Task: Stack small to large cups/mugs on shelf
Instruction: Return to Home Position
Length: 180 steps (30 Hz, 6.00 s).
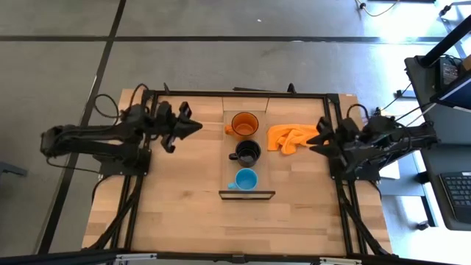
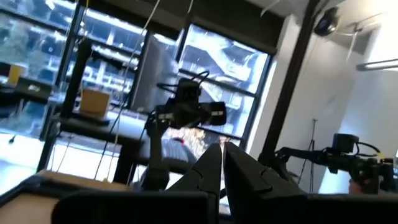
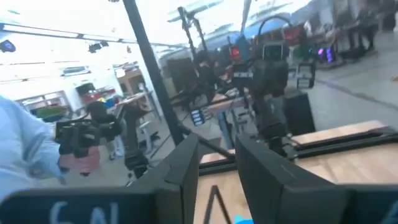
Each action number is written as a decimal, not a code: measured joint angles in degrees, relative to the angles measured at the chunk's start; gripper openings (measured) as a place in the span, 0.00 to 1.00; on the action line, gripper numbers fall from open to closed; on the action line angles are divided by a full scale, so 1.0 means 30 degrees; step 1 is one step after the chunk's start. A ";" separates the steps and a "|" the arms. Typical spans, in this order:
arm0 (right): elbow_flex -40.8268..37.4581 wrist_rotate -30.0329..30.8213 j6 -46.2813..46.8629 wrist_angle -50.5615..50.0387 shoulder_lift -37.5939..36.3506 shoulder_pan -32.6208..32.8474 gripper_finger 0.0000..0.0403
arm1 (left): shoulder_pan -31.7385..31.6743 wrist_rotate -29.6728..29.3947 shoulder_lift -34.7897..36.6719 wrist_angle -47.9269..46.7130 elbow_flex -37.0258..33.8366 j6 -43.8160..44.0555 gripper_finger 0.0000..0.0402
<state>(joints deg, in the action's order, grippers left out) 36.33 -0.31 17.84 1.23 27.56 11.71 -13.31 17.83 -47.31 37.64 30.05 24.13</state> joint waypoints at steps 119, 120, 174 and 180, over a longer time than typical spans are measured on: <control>-0.9249 0.4213 -0.2563 1.0947 -0.9141 0.0014 0.27 | 0.4986 -1.2236 1.4921 -0.3822 -0.9868 -0.0755 0.03; -0.9280 0.4238 -0.2630 1.1225 -0.9142 0.0014 0.27 | 0.4986 -1.2234 1.4921 -0.3822 -0.9868 -0.0723 0.03; -1.1989 0.6779 -0.1913 1.4329 -0.9138 0.0021 0.27 | 0.4981 -1.2430 1.4921 -0.4756 -0.9868 -0.0592 0.03; -1.1989 0.6021 -0.2223 1.2136 -0.9138 0.0018 0.27 | 0.4978 -1.2425 1.4915 -0.5675 -0.9868 -0.0618 0.03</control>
<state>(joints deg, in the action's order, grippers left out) 0.36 17.75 11.17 37.64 0.14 11.76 1.63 -19.44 -2.56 20.61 0.45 22.27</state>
